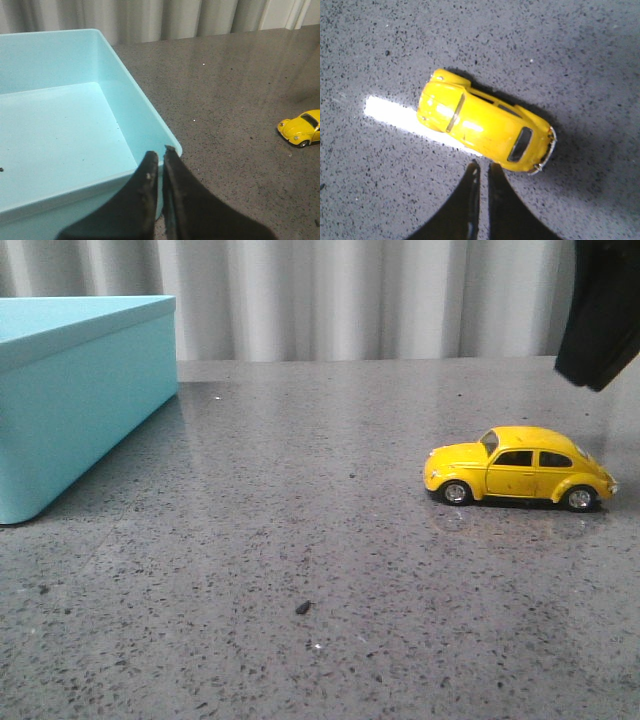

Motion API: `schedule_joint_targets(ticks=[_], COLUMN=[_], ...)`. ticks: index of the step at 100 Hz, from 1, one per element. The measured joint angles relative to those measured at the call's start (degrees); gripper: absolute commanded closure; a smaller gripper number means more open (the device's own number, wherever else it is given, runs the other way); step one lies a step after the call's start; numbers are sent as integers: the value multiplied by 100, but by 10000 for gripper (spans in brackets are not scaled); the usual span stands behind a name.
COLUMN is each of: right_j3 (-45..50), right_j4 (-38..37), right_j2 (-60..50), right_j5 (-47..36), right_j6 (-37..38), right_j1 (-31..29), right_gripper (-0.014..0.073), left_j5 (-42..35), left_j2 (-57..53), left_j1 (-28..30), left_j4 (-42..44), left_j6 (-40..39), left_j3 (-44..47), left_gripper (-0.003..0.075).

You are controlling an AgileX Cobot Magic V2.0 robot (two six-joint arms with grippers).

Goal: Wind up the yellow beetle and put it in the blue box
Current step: 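Move the right gripper over the yellow beetle and lower onto its roof, then press down on the beetle roof and drag it backward with the right gripper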

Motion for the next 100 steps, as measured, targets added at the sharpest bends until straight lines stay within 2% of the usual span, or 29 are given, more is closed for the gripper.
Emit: schedule_joint_targets(ticks=[54,100], right_j3=[-101,-247], right_j4=[74,75], right_j2=[633,948], right_j5=[-429,-382], right_j6=[0,4], right_j1=[249,265], right_gripper=[634,634], left_j5=[-292,-295], left_j2=[0,0], left_j1=[0,0], left_j4=[-13,-17], left_j6=[0,0], left_j3=[0,0], left_gripper=[741,741])
